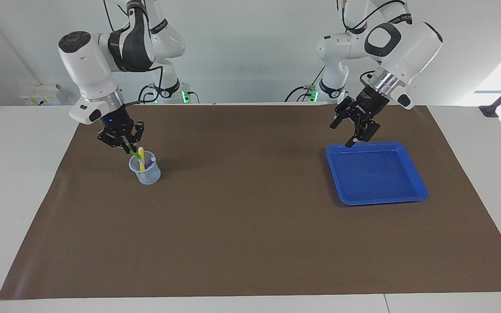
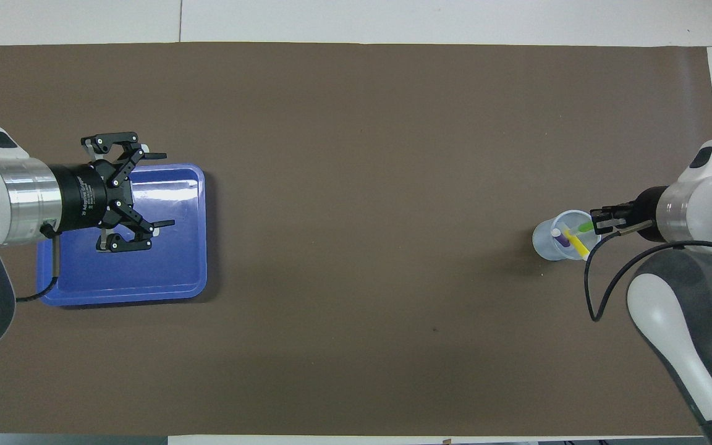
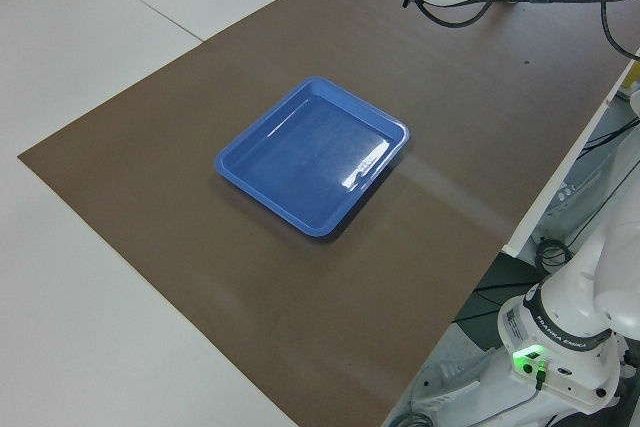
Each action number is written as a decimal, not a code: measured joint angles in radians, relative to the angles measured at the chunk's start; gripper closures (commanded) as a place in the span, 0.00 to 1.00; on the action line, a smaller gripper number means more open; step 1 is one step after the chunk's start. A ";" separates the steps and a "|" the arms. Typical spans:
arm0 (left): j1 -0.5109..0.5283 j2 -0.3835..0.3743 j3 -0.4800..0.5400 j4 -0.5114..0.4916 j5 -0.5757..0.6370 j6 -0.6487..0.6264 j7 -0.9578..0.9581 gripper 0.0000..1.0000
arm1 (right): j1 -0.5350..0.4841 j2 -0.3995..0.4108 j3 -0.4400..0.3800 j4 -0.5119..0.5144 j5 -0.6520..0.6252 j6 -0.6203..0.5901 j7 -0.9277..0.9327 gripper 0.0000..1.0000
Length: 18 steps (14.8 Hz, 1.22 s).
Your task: Transfer and insert pens with both arms
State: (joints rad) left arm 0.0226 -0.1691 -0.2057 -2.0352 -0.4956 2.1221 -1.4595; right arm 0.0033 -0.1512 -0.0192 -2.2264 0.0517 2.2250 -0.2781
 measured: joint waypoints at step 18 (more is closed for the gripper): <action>-0.051 0.165 0.163 0.416 0.489 -0.671 1.388 0.00 | -0.001 0.059 -0.029 -0.055 0.172 0.164 0.022 0.00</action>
State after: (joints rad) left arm -0.0285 -0.0039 -0.0430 -1.6193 -0.0064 1.4515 -0.0715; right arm 0.0024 -0.0921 -0.0484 -2.2815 0.2233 2.3886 -0.2556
